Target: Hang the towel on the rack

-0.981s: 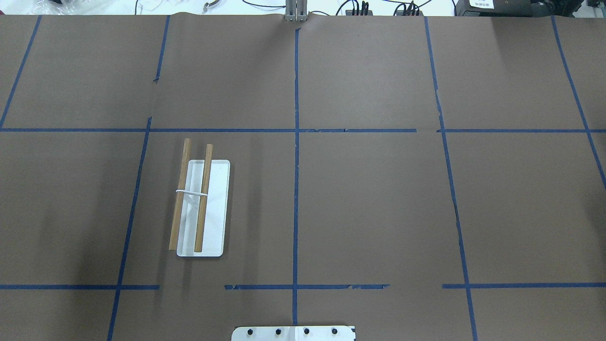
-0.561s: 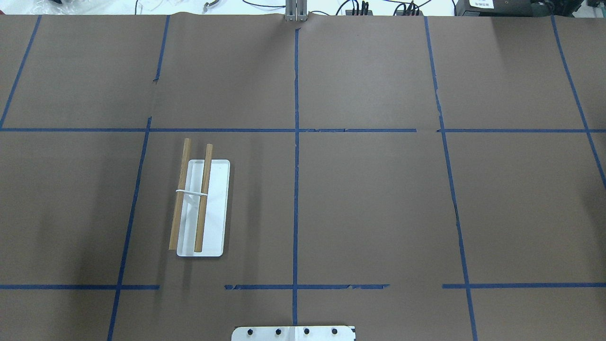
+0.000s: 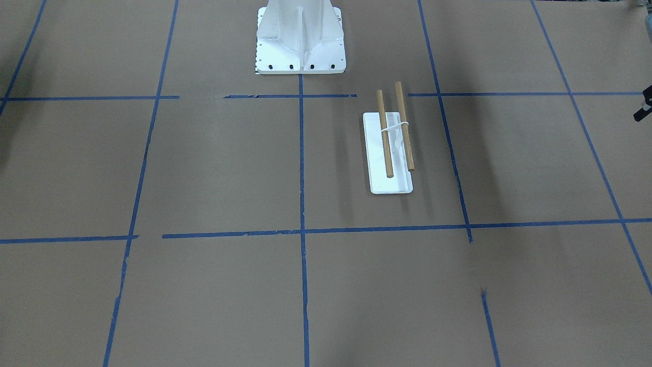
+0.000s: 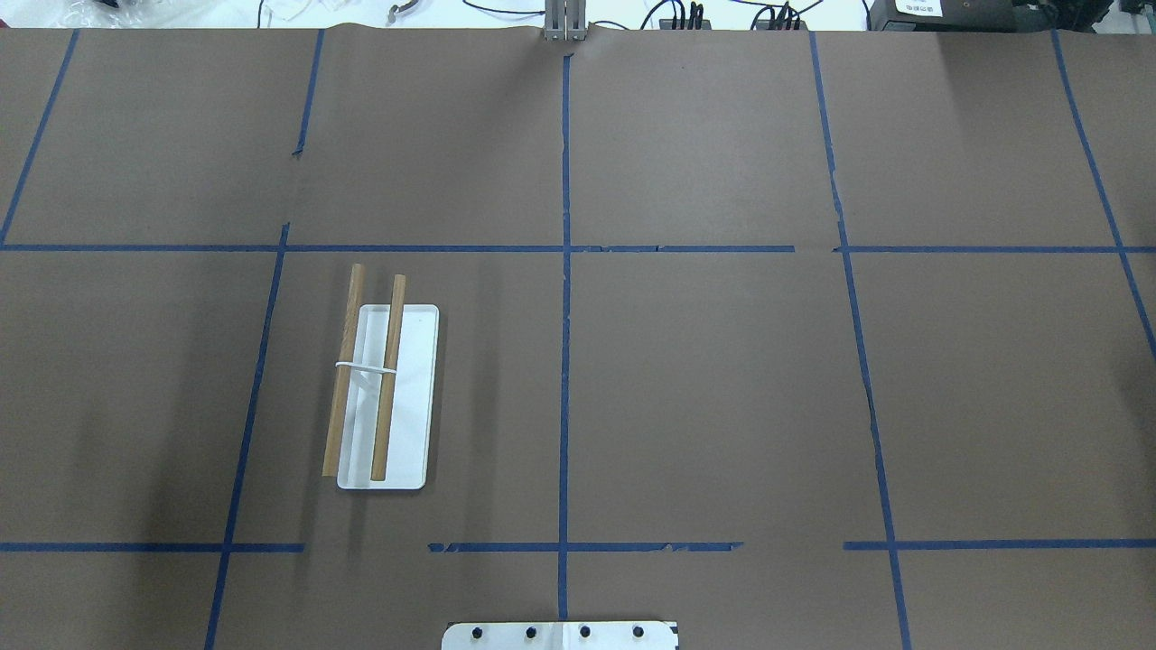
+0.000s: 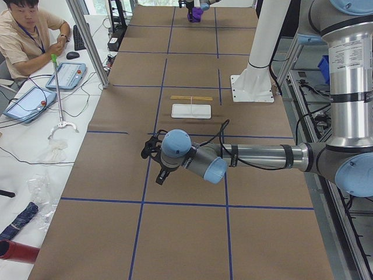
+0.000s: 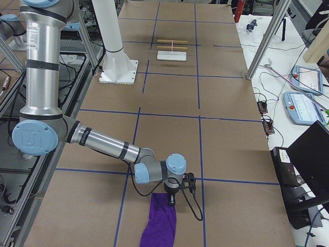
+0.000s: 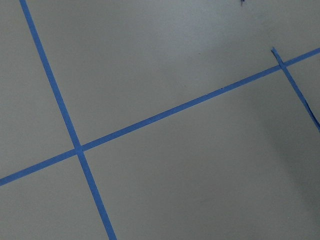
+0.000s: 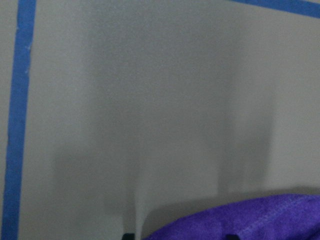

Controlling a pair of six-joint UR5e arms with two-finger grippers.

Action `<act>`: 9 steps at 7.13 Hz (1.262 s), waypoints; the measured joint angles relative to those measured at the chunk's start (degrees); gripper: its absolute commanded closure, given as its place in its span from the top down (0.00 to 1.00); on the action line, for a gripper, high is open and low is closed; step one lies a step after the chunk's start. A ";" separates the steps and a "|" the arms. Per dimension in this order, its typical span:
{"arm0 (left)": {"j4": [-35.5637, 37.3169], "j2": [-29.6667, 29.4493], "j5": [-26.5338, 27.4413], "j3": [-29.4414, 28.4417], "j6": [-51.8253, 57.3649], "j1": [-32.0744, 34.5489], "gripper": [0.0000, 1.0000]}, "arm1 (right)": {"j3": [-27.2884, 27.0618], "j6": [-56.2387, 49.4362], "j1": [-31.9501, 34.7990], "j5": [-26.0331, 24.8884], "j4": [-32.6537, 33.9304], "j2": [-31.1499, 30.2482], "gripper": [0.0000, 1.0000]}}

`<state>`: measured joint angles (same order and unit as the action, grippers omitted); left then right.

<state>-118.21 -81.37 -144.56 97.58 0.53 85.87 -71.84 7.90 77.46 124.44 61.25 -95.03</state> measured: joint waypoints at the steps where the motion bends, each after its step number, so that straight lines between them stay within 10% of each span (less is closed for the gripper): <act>1: 0.00 -0.01 -0.01 0.03 0.00 0.00 1.00 | 0.14 0.01 -0.02 0.03 0.03 0.20 0.00; 6: -0.09 -0.32 -1.80 0.38 -3.31 -0.12 1.00 | -4.62 -0.46 1.96 5.31 0.28 -0.31 0.00; 9: -12.16 -4.67 -5.56 1.45 -33.04 -7.69 0.96 | -20.44 4.16 6.87 16.35 8.32 -1.42 0.00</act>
<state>-130.37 -86.05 -150.12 99.03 -32.51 78.18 -92.28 12.06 84.32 140.80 69.57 -96.45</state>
